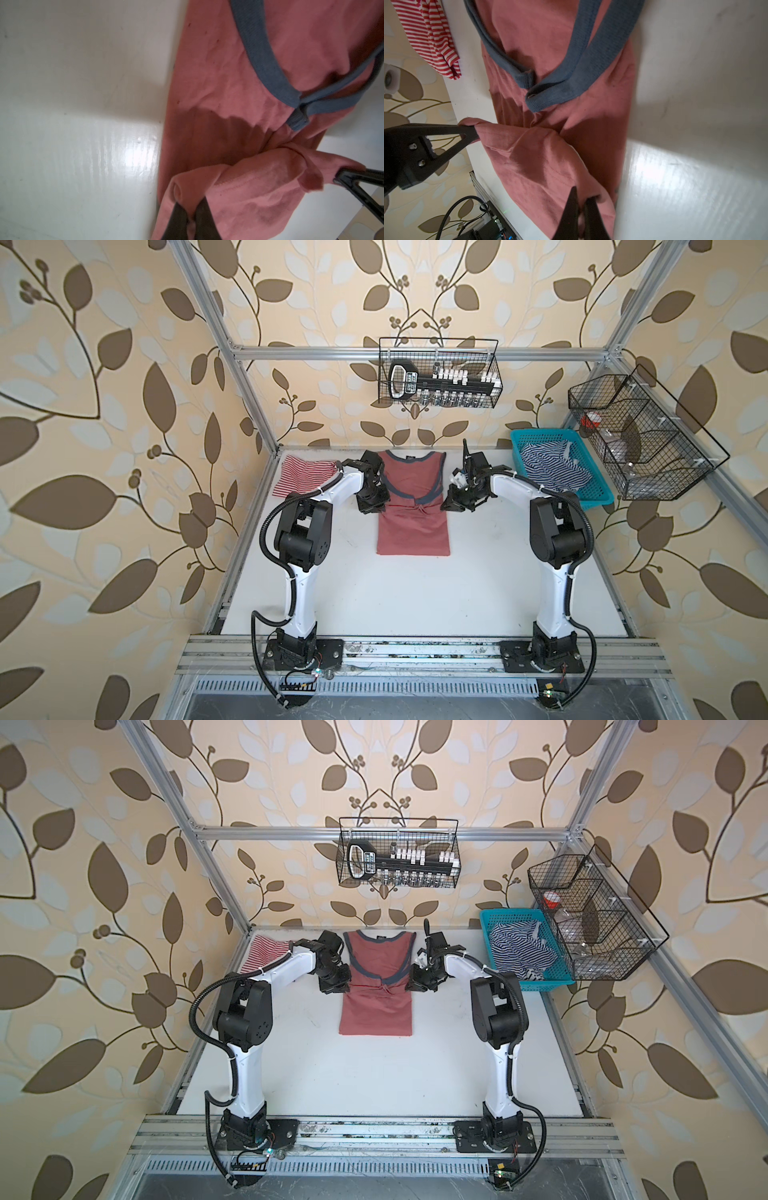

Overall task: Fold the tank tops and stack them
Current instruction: 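Lower the hem onto the shirt's middle and open both grippers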

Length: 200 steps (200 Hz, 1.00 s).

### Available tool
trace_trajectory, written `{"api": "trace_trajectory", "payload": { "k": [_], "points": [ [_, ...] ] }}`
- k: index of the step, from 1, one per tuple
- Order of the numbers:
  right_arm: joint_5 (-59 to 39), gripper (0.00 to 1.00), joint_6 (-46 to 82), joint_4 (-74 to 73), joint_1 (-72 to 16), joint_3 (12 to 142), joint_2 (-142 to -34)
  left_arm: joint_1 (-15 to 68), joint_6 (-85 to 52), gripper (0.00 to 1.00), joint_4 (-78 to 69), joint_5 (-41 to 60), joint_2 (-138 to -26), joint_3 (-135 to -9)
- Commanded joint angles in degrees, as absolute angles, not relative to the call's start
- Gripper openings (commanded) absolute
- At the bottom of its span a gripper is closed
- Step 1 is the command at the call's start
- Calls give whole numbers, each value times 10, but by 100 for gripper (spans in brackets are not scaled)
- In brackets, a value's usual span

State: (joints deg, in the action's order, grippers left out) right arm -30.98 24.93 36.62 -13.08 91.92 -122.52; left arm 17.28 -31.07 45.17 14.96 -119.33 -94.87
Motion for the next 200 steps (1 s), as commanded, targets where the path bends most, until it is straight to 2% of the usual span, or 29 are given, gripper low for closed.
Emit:
{"api": "trace_trajectory", "payload": {
  "k": [1,14,44,74,155,181,200],
  "points": [
    [-325,18,252,368,-127,947,-1244,160,-312,19,454,167,-1197,-973],
    [-327,23,257,365,-125,951,-1245,155,-320,30,448,178,-1198,-977],
    [-335,30,269,355,-121,955,-1245,149,-340,38,434,216,-1206,-994],
    [-345,34,279,349,-116,965,-1252,144,-356,39,427,241,-1223,-1017],
    [-384,35,338,307,-76,997,-1291,80,-454,39,338,313,-1271,-1024],
    [-377,35,341,300,-67,979,-1267,61,-469,38,324,330,-1268,-1028],
    [-350,35,319,306,-66,936,-1220,61,-433,37,362,295,-1232,-1013]
  ]
}}
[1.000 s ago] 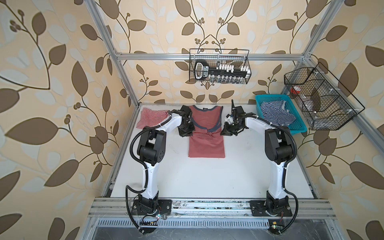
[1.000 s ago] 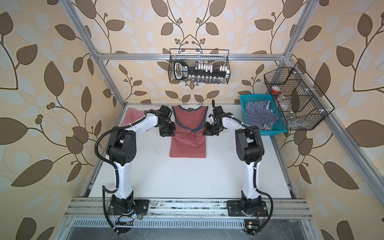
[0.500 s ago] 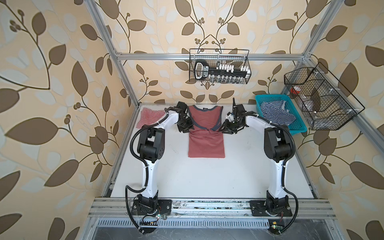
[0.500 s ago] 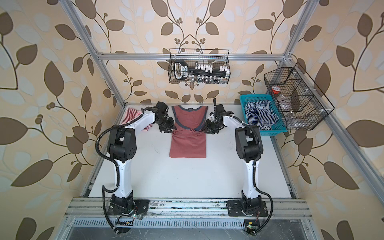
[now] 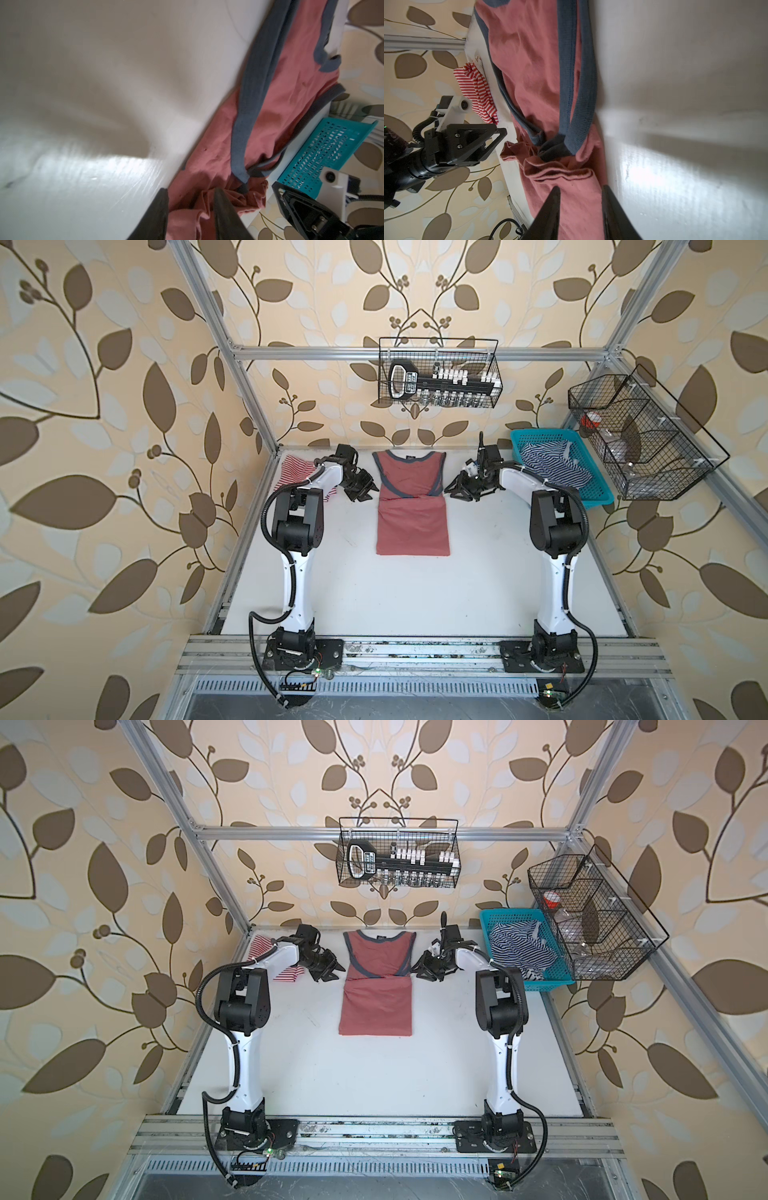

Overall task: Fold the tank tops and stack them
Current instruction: 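Lower the hem onto the shirt's middle and open both grippers, then grasp the maroon shirt's folded near edge with both grippers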

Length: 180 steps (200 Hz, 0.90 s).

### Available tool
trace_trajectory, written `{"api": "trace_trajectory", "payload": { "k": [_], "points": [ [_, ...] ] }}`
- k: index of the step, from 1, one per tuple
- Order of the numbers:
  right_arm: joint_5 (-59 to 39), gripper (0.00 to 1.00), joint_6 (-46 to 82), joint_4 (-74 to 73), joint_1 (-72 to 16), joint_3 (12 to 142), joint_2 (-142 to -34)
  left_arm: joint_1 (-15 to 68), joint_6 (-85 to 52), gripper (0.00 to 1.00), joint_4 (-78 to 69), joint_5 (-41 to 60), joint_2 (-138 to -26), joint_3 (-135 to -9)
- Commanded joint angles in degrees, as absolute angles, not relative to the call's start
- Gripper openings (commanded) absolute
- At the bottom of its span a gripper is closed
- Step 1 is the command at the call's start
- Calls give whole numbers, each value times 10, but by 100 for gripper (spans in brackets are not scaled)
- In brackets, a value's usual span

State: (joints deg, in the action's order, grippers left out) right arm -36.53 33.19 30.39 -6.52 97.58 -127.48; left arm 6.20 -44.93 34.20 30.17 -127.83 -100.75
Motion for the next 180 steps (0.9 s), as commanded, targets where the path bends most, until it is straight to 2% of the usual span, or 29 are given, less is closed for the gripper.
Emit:
{"api": "trace_trajectory", "payload": {
  "k": [1,32,83,135,180],
  "points": [
    [-347,35,317,307,-67,933,-1218,61,-431,37,364,293,-1229,-1011],
    [-282,41,273,318,-85,816,-1120,76,-375,38,395,228,-1117,-909],
    [-192,49,244,324,-164,643,-1011,175,-338,41,446,121,-980,-750],
    [-181,52,276,278,-212,545,-973,222,-363,46,399,131,-949,-630],
    [-182,53,300,252,-232,529,-977,238,-388,50,349,143,-961,-601]
  ]
}}
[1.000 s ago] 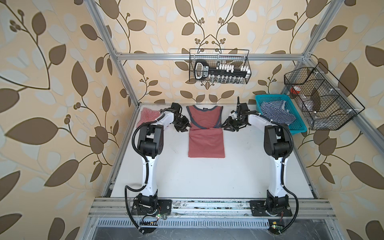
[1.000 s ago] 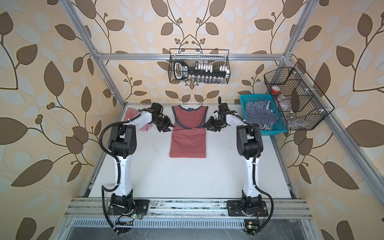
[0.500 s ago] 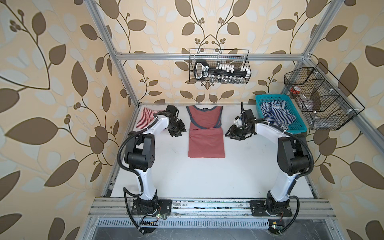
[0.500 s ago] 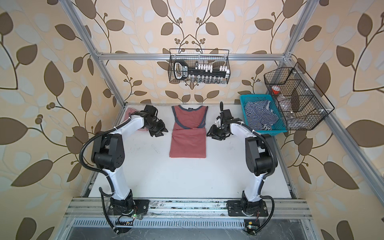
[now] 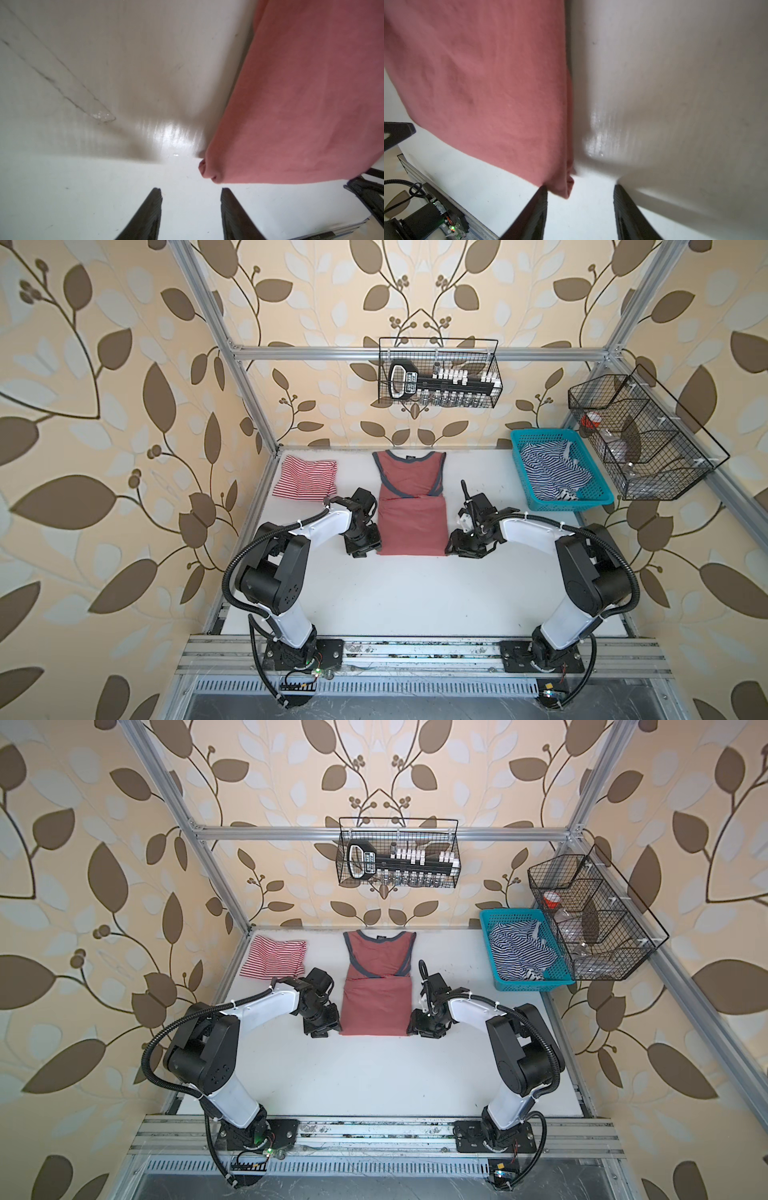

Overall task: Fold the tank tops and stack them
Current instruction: 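Grasp the maroon shirt's folded near edge with both grippers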

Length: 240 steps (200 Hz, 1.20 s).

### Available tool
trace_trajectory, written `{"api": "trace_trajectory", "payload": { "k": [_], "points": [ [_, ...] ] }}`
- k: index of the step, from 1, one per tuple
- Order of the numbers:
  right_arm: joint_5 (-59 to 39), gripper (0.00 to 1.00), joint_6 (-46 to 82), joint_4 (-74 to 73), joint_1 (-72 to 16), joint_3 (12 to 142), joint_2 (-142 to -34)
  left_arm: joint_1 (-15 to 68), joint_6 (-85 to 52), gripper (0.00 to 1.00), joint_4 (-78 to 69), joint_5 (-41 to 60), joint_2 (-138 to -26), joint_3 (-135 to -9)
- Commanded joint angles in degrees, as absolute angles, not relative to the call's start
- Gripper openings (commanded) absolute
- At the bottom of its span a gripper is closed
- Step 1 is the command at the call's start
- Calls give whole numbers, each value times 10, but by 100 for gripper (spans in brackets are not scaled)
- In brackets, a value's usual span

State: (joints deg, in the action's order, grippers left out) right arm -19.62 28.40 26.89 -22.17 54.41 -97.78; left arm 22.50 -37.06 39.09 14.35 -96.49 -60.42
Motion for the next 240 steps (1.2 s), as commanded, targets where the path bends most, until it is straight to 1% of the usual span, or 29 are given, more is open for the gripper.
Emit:
{"api": "trace_trajectory", "payload": {
  "k": [1,51,76,92,108,118,157,161,203,240],
  "points": [
    [-182,53,300,252,-233,530,-977,239,-389,50,349,143,-961,-601],
    [-187,52,310,244,-243,527,-984,243,-399,52,324,153,-995,-596],
    [-193,49,314,236,-246,525,-992,245,-400,51,320,153,-1006,-590],
    [-201,46,317,229,-247,525,-999,245,-402,47,313,152,-1013,-588],
    [-208,40,318,220,-250,523,-1005,245,-403,39,309,153,-1024,-586],
    [-213,36,320,214,-251,522,-1009,246,-404,32,303,158,-1029,-584],
    [-222,0,322,206,-257,520,-1007,252,-404,3,300,170,-1018,-569],
    [-221,0,322,206,-258,518,-1003,253,-404,0,302,169,-1014,-565],
    [-197,0,323,222,-295,466,-925,279,-405,0,327,153,-933,-514],
    [-157,0,380,222,-372,382,-804,351,-452,0,351,120,-829,-447]
  ]
}}
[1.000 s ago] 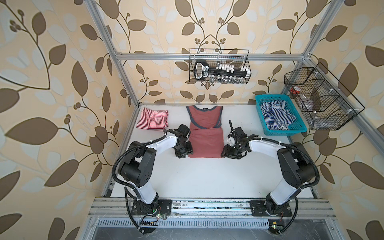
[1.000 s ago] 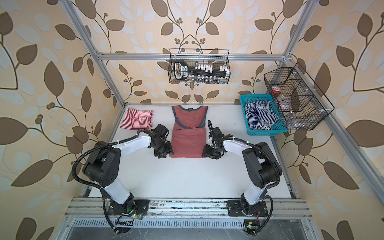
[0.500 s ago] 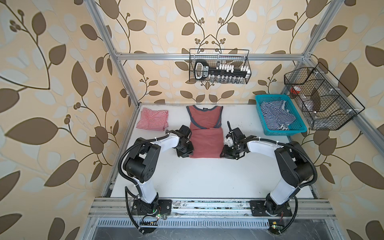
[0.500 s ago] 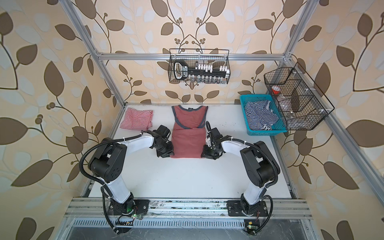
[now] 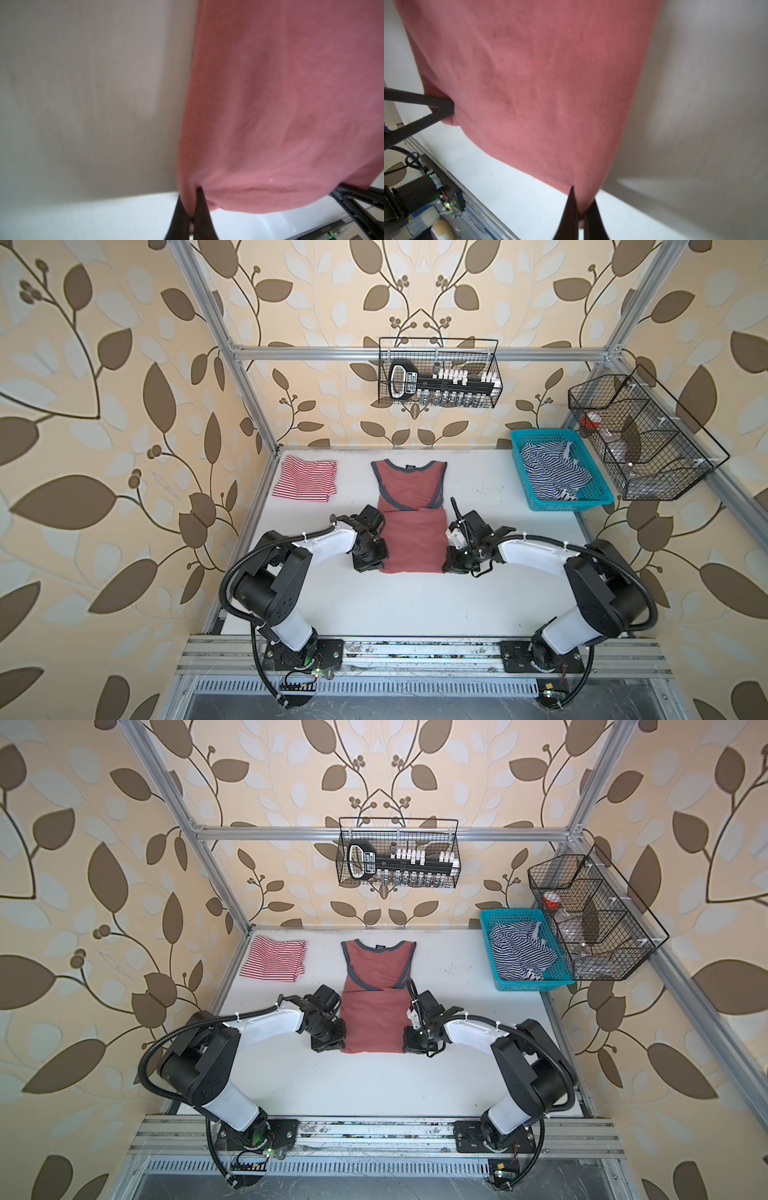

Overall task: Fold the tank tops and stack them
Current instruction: 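Grasp the maroon shirt's folded near edge with both grippers, then lift the folded edge with both grippers and fold it over toward the neckline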

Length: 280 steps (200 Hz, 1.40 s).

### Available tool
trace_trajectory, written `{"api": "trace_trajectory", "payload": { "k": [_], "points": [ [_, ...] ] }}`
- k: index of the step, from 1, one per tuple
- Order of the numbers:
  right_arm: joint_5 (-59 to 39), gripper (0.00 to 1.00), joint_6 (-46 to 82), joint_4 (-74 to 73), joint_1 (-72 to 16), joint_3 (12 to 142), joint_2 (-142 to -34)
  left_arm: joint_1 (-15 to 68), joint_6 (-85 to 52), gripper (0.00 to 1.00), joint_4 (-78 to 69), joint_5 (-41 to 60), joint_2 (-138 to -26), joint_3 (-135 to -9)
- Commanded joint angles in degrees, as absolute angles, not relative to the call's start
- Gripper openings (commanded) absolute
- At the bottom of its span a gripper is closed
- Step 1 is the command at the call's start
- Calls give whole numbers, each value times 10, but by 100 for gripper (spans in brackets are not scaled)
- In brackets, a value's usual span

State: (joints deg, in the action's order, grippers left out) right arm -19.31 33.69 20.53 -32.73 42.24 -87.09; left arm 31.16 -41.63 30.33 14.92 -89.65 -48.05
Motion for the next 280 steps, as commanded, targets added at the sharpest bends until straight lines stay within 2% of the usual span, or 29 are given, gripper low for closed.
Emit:
{"api": "trace_trajectory", "payload": {
  "k": [1,64,89,112,164,203,242,280],
  "points": [
    [-154,0,382,223,-374,379,-800,354,-454,0,352,119,-820,-444],
    [-41,0,561,253,-567,277,-593,528,-622,0,407,22,-637,-361],
    [7,0,609,300,-637,275,-549,606,-690,0,421,-20,-604,-352],
    [29,0,627,325,-668,282,-523,647,-724,0,433,-45,-602,-358],
    [67,0,576,394,-633,367,-505,652,-725,0,530,-147,-587,-450],
    [22,0,505,388,-547,405,-522,638,-716,0,580,-248,-558,-500],
    [-25,0,437,384,-474,463,-567,538,-624,0,531,-189,-563,-520],
    [-82,0,379,374,-408,509,-623,456,-538,0,512,-135,-630,-572]
  ]
}}
